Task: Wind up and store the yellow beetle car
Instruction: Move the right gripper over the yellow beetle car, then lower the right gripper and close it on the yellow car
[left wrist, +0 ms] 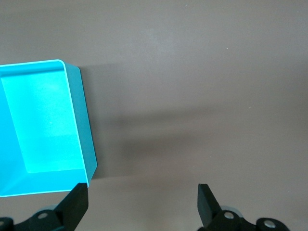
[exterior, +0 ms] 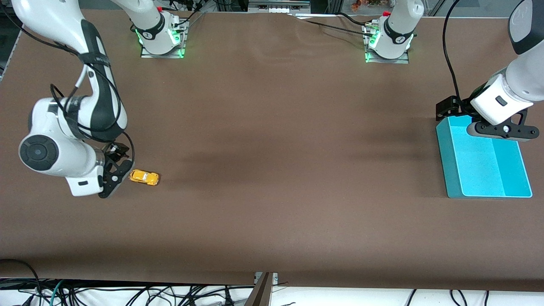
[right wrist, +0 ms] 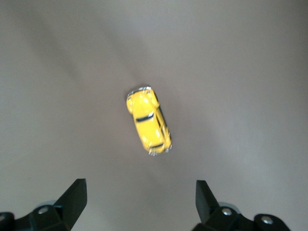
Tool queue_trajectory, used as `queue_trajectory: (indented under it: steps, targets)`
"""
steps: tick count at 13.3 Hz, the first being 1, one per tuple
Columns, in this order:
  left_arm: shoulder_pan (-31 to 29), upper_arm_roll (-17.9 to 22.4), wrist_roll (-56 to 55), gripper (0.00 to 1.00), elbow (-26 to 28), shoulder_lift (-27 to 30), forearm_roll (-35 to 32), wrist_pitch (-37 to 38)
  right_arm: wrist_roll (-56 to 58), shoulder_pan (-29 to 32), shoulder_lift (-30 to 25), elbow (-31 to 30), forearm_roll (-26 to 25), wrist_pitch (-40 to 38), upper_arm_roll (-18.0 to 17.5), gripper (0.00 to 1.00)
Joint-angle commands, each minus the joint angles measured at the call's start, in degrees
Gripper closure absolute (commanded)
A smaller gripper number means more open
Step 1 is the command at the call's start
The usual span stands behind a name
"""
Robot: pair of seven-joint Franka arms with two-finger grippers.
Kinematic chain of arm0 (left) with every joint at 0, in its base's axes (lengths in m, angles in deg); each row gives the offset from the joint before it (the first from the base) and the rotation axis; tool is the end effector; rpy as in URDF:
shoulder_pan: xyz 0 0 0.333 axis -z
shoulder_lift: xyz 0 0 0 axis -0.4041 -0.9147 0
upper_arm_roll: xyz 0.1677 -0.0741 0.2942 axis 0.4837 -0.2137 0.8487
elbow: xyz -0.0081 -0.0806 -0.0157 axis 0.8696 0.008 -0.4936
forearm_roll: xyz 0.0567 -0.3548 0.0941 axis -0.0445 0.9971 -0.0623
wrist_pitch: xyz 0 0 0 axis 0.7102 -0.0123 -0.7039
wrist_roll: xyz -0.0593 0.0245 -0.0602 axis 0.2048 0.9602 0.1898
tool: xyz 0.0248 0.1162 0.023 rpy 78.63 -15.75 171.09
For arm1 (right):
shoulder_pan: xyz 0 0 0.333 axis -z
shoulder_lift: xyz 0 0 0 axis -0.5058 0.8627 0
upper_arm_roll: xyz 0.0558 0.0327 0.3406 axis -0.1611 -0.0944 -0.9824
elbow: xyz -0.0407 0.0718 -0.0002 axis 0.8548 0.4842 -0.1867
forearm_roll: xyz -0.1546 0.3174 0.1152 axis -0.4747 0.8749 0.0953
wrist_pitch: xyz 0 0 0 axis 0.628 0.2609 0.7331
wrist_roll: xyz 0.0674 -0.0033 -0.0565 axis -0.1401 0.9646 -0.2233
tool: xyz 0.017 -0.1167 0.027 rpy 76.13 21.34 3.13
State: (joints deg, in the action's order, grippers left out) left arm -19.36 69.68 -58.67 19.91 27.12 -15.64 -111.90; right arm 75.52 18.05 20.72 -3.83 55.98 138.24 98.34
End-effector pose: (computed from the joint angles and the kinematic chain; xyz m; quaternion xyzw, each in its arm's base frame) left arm 0.5536 -0.0359 0.5724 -0.9972 0.0469 0.0578 0.0054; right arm 0.6741 0.0510 0.3500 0.8564 0.5077 -0.0908 0.0220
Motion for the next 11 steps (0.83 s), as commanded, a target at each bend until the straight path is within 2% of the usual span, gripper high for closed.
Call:
queue_trajectory:
  steps: [1,4,11]
  targets:
    - [-0.35,0.00,0.71,0.00,-1.45,-0.55,0.17,1.10,8.01,0.38,0.50,-6.80,2.17,11.02,-0.22,0.00]
    - [-0.70,0.00,0.71,0.00,-1.36,-0.55,0.17,1.10,12.68,0.38,1.38,-11.55,3.67,18.78,-0.22,0.00]
    - [-0.88,0.00,0.71,0.00,-1.36,-0.64,0.17,1.10,17.34,0.38,0.86,-19.47,4.11,27.84,-0.48,0.00]
